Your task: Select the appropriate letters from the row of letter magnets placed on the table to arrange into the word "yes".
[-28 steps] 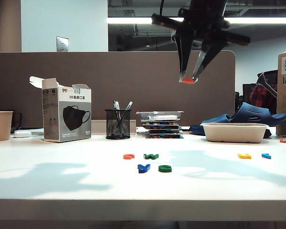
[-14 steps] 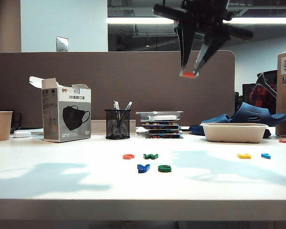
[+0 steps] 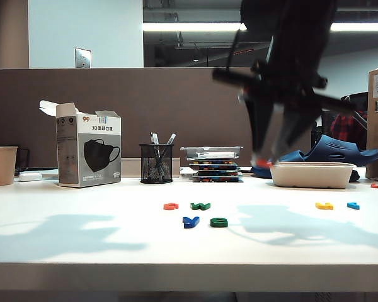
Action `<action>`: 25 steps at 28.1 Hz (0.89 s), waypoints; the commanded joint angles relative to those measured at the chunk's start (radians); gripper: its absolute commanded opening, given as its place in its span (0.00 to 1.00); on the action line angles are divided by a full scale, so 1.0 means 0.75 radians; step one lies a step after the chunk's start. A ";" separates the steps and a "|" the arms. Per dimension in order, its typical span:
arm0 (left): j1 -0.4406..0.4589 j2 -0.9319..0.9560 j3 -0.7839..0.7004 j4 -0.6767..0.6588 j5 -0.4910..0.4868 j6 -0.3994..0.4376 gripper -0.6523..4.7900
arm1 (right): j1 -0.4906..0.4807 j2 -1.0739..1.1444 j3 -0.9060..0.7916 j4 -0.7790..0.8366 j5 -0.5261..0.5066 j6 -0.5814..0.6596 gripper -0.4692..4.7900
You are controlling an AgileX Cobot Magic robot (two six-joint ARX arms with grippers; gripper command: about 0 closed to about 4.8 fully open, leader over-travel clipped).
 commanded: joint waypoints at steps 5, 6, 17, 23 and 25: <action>0.001 -0.003 0.005 0.008 0.001 -0.004 0.11 | 0.007 0.021 -0.078 0.128 0.026 -0.008 0.25; 0.001 -0.004 0.005 0.008 0.001 -0.004 0.11 | 0.007 0.037 -0.078 0.136 0.024 -0.008 0.25; 0.001 -0.004 0.005 0.008 0.001 -0.004 0.11 | 0.024 0.184 -0.077 0.227 -0.004 -0.008 0.25; 0.001 -0.004 0.005 0.008 0.001 -0.004 0.11 | 0.024 0.251 -0.078 0.220 -0.005 -0.008 0.25; 0.001 -0.004 0.005 0.008 0.001 -0.004 0.11 | 0.024 0.258 -0.078 0.202 -0.005 -0.008 0.25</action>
